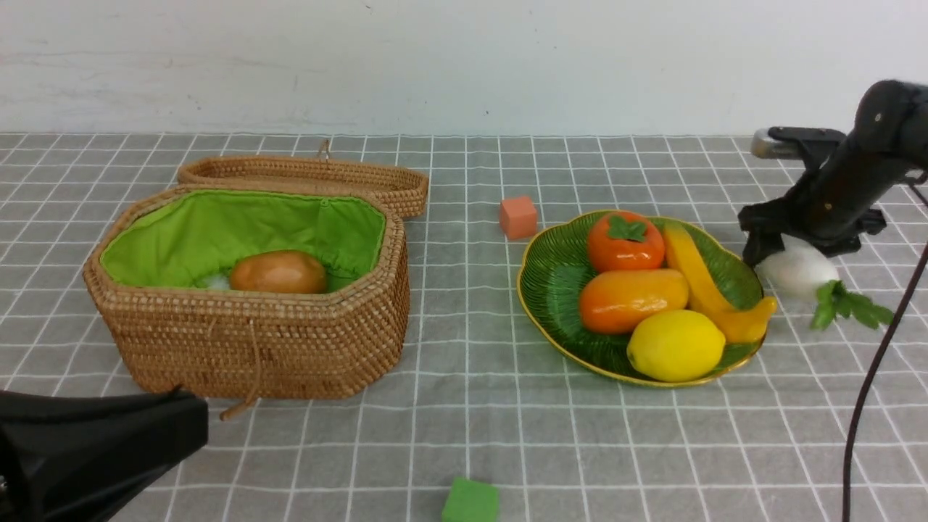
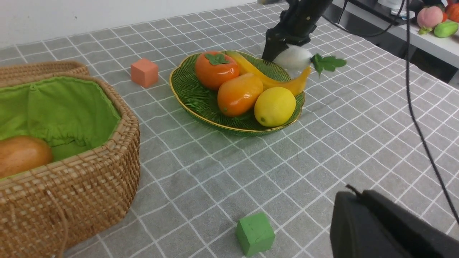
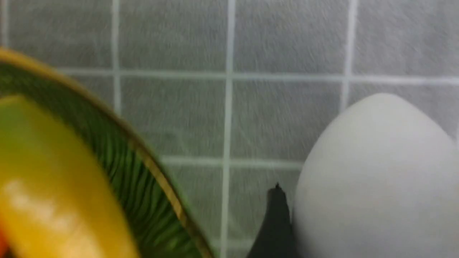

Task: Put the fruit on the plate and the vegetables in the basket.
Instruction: Take a daikon with your right arm and place it on the basket on the left.

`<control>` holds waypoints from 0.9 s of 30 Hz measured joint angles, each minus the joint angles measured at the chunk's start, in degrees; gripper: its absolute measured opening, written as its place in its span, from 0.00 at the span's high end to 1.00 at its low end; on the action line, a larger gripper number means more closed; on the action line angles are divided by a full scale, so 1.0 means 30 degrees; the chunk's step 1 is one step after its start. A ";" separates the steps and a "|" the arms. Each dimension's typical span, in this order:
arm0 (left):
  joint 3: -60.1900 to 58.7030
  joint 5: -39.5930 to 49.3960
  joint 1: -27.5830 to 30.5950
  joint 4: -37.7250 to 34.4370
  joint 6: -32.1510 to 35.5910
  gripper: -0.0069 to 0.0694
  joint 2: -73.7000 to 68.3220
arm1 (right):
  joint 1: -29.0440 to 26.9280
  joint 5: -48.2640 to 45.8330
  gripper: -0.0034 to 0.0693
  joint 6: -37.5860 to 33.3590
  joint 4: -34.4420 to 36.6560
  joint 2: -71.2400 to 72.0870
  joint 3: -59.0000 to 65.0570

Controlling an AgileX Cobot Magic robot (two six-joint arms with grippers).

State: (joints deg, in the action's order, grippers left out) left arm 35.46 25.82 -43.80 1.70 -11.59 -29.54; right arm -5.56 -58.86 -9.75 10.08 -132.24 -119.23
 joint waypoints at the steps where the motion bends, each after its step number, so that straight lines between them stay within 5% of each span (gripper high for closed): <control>1: 0.0000 0.0020 0.0000 0.0060 -0.0019 0.90 0.0000 | 0.0003 -0.0122 0.23 0.0025 0.0094 0.0141 -0.0021; 7: 0.0022 0.0971 0.0000 0.2758 -0.2095 0.90 0.0000 | 0.2520 -0.1808 0.23 -0.3245 0.5904 0.4905 -0.0413; 14: 0.0483 0.5113 0.0000 1.1027 -1.1812 0.90 -0.0016 | 1.0429 0.3154 0.23 -1.0920 1.3930 0.5320 -0.0620; 22: 0.0523 0.5942 0.0000 1.2850 -1.3709 0.90 -0.0016 | 1.5482 1.2789 0.23 -1.5306 1.5063 0.1543 -0.0628; 27: 0.0523 0.6009 0.0000 1.2850 -1.3565 0.90 -0.0016 | 1.6005 1.3724 0.04 -1.5546 1.5142 0.0268 -0.0503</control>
State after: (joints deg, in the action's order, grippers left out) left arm 37.03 43.85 -43.80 40.25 -52.29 -29.59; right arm 42.45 -17.69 -56.39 55.50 -131.44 -120.74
